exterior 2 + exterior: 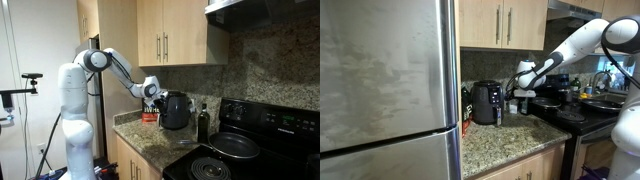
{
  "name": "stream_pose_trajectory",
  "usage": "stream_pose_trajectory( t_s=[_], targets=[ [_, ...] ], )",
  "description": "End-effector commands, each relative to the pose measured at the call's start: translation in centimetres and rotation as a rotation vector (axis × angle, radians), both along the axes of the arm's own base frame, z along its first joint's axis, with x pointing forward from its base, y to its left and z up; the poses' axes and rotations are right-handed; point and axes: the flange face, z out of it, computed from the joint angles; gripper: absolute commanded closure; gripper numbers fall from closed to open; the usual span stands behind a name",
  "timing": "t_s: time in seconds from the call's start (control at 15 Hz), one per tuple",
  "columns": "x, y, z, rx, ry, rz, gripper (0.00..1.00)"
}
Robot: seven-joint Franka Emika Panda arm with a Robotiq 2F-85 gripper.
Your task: Start the air fryer
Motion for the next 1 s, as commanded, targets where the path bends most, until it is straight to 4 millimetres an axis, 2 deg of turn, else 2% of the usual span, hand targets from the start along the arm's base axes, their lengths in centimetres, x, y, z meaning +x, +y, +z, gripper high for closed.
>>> stream_pose_trajectory(
  t_s=[0.0, 0.4, 0.47, 0.67, 0.93],
  targets=[
    [0.1, 0.0, -0.2, 0.002, 0.0, 0.001, 0.0],
    [1.7, 1.9, 1.1, 0.156, -0.065, -0.019, 0.0],
    [0.7, 1.3, 1.0, 0.124, -0.049, -0.024, 0.0],
    [0.9, 1.8, 1.5, 0.145, -0.057, -0.027, 0.0],
    [1.8, 2.1, 0.9, 0.149, -0.078, -0.022, 0.0]
  ],
)
